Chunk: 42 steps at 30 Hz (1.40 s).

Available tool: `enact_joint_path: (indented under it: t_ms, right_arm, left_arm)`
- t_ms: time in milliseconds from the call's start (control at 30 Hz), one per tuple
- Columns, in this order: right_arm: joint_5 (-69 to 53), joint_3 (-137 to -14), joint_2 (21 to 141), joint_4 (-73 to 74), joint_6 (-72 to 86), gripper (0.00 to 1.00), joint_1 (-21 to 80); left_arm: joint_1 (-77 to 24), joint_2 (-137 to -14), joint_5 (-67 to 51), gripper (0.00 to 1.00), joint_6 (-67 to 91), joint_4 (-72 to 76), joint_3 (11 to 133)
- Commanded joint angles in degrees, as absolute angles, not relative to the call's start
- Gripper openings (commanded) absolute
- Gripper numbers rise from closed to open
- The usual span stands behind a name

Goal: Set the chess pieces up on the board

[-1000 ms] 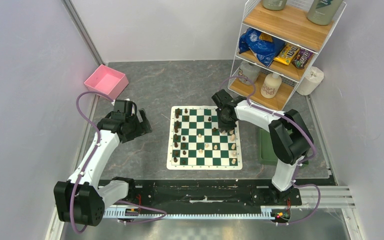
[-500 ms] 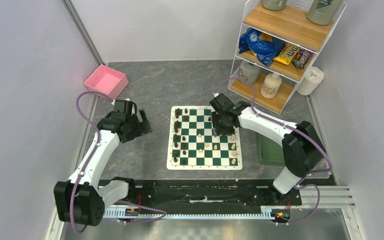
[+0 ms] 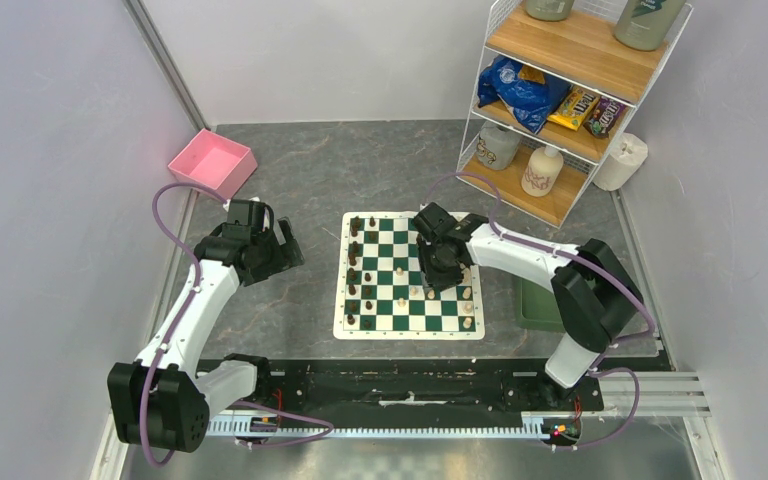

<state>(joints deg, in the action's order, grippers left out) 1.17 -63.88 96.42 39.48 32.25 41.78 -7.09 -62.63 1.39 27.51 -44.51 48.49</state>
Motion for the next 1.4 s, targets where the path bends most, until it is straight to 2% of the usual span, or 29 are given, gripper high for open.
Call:
enact_joint_path:
  t_ms: [0,300,500,867,1367]
  right_arm:
    - [0.56,-64.36,97.50,38.23,33.40,0.46,42.77]
    - [1.05,-64.25,99.47,38.22,33.56,0.35,42.87]
    - [2.16,-64.75,98.67,39.03,33.16,0.17,42.89]
    - [9.83,-65.49,95.25,40.84,32.87,0.15,41.24]
    - [8.91,-66.43,97.81,39.68,31.21,0.16,37.35]
  left_arm:
    - [-6.86,-62.76,1.24,0.97,26.46,-44.38,50.63]
    - [-6.86,-62.92,0.98,0.97,26.49,-44.34,50.71]
    - [-6.86,-62.86,1.05,0.96,26.53,-44.38,50.65]
    - [-6.86,-62.81,0.97,0.96,26.52,-44.38,50.64]
    - [-6.86,-62.74,1.14,0.96,26.49,-44.37,50.69]
